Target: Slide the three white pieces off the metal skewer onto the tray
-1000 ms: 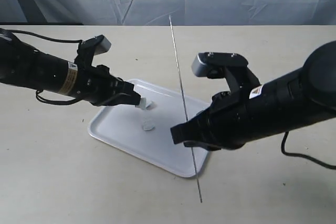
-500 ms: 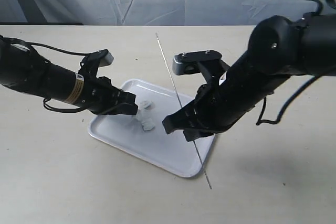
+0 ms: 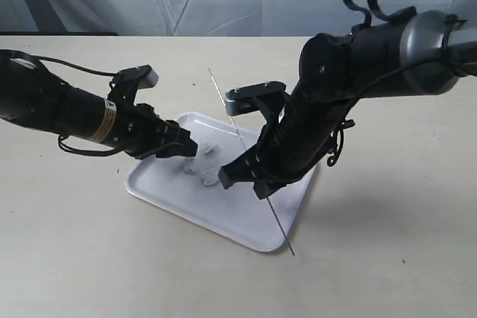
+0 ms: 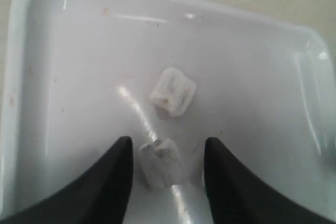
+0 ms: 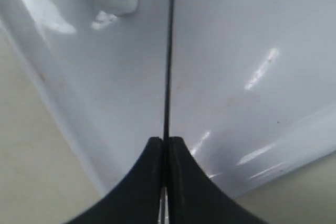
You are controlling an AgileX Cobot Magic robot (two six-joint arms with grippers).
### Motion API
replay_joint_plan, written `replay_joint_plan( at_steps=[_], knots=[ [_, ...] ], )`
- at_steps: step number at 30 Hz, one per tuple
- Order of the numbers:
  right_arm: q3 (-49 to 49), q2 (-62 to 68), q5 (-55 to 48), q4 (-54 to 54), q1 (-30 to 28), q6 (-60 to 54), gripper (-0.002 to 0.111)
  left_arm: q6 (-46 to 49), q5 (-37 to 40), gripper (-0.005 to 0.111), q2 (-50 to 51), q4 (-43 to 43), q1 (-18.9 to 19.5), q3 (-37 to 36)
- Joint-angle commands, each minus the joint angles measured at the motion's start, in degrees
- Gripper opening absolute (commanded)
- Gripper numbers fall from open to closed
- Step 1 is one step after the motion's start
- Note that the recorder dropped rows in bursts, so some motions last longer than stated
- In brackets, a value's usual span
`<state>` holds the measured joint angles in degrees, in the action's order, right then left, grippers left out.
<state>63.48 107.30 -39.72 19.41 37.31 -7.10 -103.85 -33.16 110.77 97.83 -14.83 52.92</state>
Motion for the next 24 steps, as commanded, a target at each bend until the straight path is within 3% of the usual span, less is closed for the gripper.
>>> replay_joint_plan(
  at_steps=[1, 11, 24],
  knots=[
    [0.38, 2.35, 1.67, -1.79, -0.76, 2.07, -0.001, 0.85, 0.43, 0.049, -6.68, 0.08, -0.02, 0.22],
    [3.52, 3.25, 2.56, -0.2, -2.03, 2.21, -0.001, 0.03, 3.37, 0.055, -19.84, 2.12, 0.83, -0.13],
    [4.83, 7.46, 0.64, 2.48, -1.92, 2.21, 0.002, -1.59, -0.06, 0.055, -31.96, 2.12, 6.69, -0.55]
  ],
)
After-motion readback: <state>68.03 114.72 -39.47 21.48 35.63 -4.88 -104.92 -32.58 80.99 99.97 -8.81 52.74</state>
